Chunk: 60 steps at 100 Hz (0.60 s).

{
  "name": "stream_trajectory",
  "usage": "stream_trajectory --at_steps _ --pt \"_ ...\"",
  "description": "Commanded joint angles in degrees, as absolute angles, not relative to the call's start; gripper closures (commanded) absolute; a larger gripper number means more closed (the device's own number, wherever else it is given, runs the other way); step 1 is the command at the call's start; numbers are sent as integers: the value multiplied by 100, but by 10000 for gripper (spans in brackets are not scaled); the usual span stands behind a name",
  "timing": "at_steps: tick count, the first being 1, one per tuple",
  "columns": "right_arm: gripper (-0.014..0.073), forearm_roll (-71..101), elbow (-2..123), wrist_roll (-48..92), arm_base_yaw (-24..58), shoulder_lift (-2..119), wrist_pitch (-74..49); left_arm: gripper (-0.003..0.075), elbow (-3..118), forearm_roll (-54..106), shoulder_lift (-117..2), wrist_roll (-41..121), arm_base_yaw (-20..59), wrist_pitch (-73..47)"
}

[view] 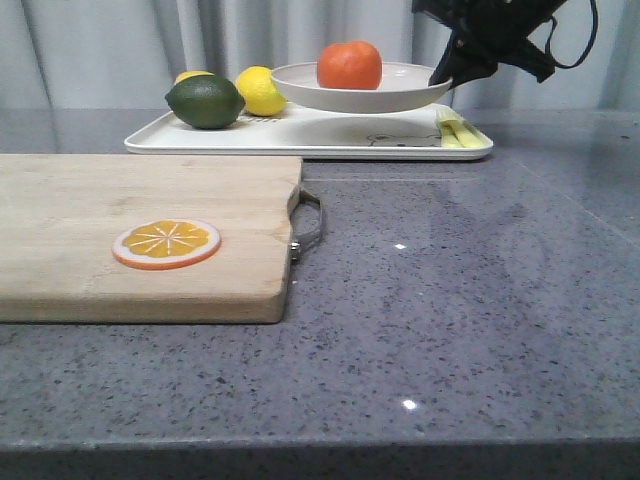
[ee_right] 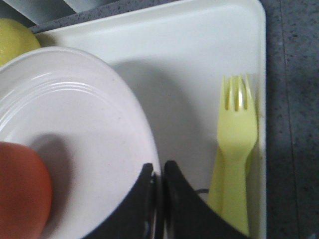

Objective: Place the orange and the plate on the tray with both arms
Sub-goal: 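Lift the plate with the orange and carry it onto the white tray, then open the right gripper to release the plate and lift away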

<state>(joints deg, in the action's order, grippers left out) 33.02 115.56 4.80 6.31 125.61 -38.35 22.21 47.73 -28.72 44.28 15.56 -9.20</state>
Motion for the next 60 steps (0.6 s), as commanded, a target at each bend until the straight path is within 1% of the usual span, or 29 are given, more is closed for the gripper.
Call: stream_trajectory --at_steps 1,60 --pt "661 3464 11932 561 678 12349 -3653 156 2390 4857 -2902 4383 1544 -583" --pt "661 3302 11960 825 729 12517 -3713 156 2390 4857 -2902 4383 1544 -583"
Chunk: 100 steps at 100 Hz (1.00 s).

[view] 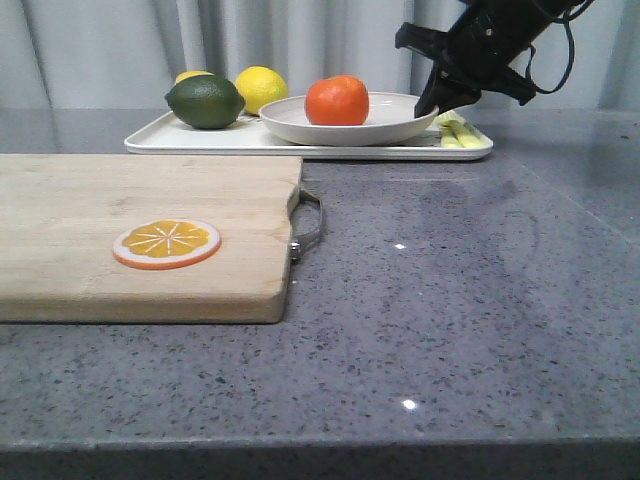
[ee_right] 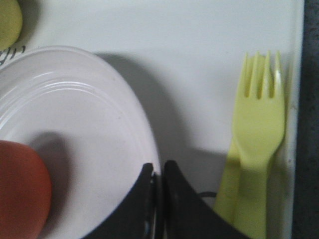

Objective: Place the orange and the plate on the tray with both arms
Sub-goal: 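Open the right gripper to release the plate and lift away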

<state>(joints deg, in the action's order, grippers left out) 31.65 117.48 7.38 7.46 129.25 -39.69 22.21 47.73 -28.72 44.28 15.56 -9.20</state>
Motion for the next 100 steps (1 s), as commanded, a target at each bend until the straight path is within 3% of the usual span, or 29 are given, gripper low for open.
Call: stream_trajectory --at_steps 1,21,31,43,50,100 --pt "661 3302 11960 825 729 12517 -3698 156 2390 4857 -2902 4383 1544 -583" --pt "615 3302 11960 825 729 12517 -3668 156 2390 4857 -2902 4383 1544 -583" --pt "477 3302 11960 825 729 12517 -3673 156 2390 4857 -2902 4383 1544 -583" --pt "252 3313 11960 825 729 12511 -3692 156 2390 4857 -2902 4383 1544 -583" --pt "182 3312 11974 825 729 12475 -3700 156 2390 4857 -2902 4383 1544 -583" --pt "169 3272 12040 2384 729 10804 -3817 156 2390 4903 -2902 4383 1544 -583"
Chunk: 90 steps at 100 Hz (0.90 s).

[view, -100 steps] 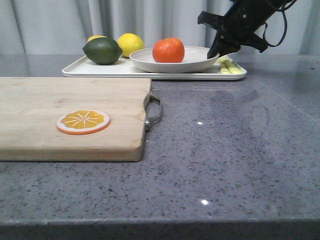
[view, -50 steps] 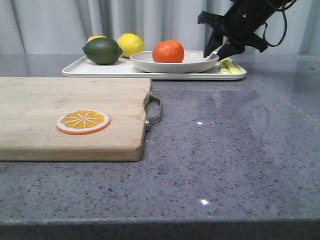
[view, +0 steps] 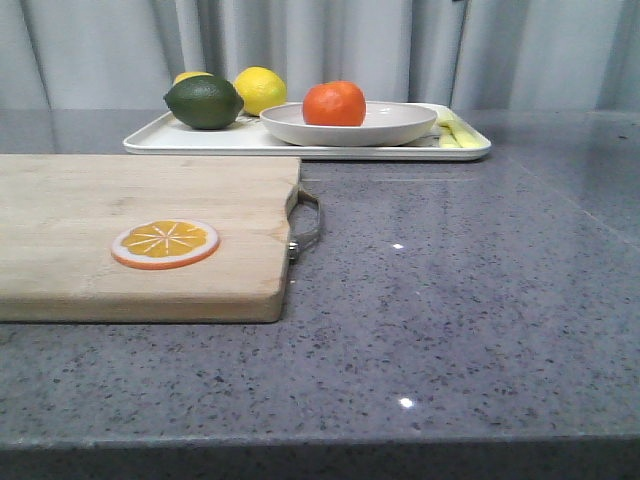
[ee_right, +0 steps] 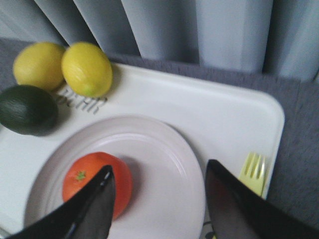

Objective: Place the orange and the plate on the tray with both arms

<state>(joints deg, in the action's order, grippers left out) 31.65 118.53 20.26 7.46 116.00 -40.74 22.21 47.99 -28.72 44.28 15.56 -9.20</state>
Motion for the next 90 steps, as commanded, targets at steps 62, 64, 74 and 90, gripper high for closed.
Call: stream_trajectory --at_steps 62,64,74,90 --pt "171 3027 6625 3631 729 6313 -1870 156 2402 4944 -2876 4383 1544 65" --pt "171 3027 6463 3642 729 6148 -1755 156 2402 4958 -2850 4383 1544 92" --pt "171 3022 5387 3657 729 5392 -1333 156 2402 4985 -2604 4383 1544 148" --pt "171 3022 4213 3657 729 4304 -1073 185 2379 4985 -1909 4383 1544 156"
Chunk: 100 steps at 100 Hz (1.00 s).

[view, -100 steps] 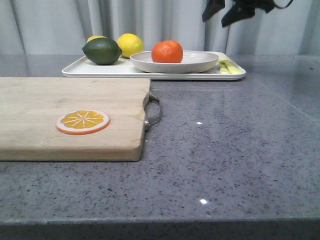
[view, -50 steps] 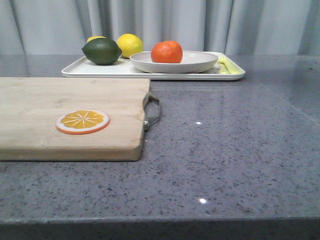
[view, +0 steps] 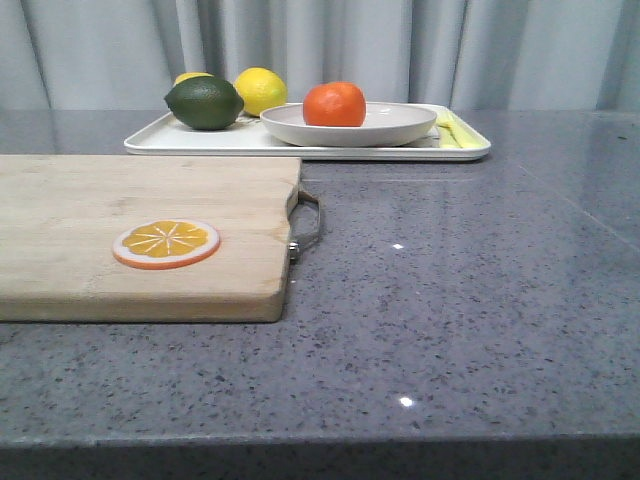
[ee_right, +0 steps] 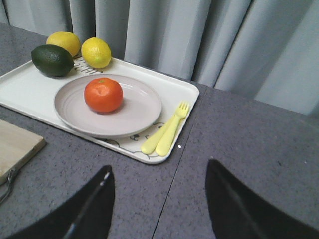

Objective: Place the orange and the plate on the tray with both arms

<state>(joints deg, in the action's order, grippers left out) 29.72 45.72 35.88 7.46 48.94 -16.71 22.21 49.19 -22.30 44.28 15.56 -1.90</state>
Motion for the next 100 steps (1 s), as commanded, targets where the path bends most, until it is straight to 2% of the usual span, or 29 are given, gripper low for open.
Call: stream_trajectory --at_steps 1,9,30,44,62,76,83,88,100 --pt "171 3022 4173 3657 729 4260 -1073 189 2378 4985 -1832 4383 1544 156" --pt "171 3022 3770 3657 729 3708 -1073 219 2277 4985 -1396 4383 1544 92" --pt "171 3022 2832 3657 729 2331 -1081 220 1820 4807 -325 4383 1544 -500" --pt "171 3022 2284 3657 729 1536 -1140 220 1540 4704 -4 4383 1544 -237" --pt "171 3022 1807 3657 729 1017 -1090 237 1383 4669 7 4383 1544 -202" --pt "185 3022 1772 3657 729 1000 -1073 295 1250 4669 7 4383 1544 -193" --pt "251 3022 1772 3657 729 1000 -1030 367 1191 4669 7 4383 1544 -153" --pt "323 3022 1772 3657 729 1000 -1030 445 1149 4669 7 4383 1544 -148" --pt "547 3022 1772 3657 729 1000 -1030 633 1133 4669 7 4383 1544 -148"
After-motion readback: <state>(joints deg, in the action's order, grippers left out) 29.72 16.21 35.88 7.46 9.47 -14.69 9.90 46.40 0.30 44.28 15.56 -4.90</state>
